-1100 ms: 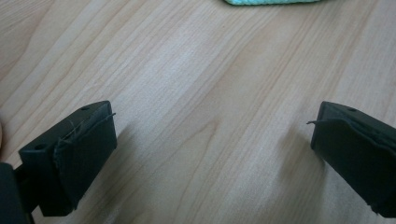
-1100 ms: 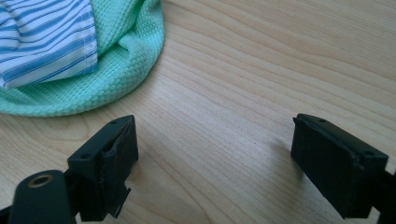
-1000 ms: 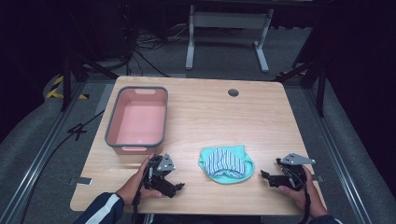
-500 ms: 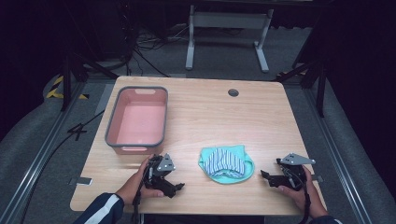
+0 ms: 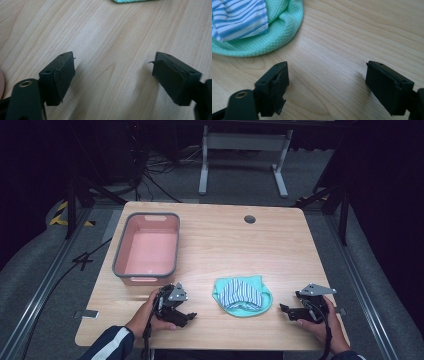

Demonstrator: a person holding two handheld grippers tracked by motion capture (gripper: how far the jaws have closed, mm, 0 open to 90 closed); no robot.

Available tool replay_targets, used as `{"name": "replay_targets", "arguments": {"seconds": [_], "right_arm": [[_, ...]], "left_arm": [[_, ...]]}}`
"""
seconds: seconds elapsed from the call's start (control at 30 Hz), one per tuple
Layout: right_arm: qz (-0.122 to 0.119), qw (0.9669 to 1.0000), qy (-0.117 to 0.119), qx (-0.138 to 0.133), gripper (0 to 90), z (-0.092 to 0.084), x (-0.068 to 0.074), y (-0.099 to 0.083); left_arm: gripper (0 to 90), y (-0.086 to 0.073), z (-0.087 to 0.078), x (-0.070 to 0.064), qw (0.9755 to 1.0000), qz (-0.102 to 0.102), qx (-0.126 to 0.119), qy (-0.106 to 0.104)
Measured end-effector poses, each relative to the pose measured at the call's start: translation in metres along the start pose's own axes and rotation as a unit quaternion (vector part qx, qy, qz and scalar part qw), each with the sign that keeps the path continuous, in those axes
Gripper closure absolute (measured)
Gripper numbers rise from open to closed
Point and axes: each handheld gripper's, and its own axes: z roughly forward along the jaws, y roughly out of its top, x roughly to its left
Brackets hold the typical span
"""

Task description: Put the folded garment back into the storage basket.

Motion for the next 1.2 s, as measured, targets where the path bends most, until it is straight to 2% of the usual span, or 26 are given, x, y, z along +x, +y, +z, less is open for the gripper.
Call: {"name": "replay_targets", "arguments": {"seconds": [0.17, 0.27, 0.63, 0.93, 1.2], "right_arm": [[-0.004, 1.0, 0.007, -0.003, 28.6, -0.003, 0.004, 0.004], [-0.004, 0.9999, 0.006, -0.007, 28.6, -0.005, 0.005, 0.007], [-0.009, 0.9997, 0.007, -0.021, 32.5, -0.01, 0.006, 0.019], [-0.031, 0.9988, 0.008, -0.037, 34.7, -0.009, 0.014, 0.039], [-0.052, 0.9982, 0.01, -0.028, 35.6, 0.002, 0.023, 0.052]], "left_arm": [[24.9, 0.011, 0.002, -0.005, 1.0, 0.003, 0.006, 0.006], [25.7, 0.015, 0.003, -0.005, 1.0, 0.0, 0.004, 0.006], [27.5, 0.036, 0.008, -0.008, 0.9998, 0.01, 0.005, 0.018], [27.6, 0.055, 0.016, -0.008, 0.9997, 0.011, -0.005, 0.02], [30.2, 0.072, 0.028, -0.007, 0.9997, 0.003, -0.013, 0.023]]}}
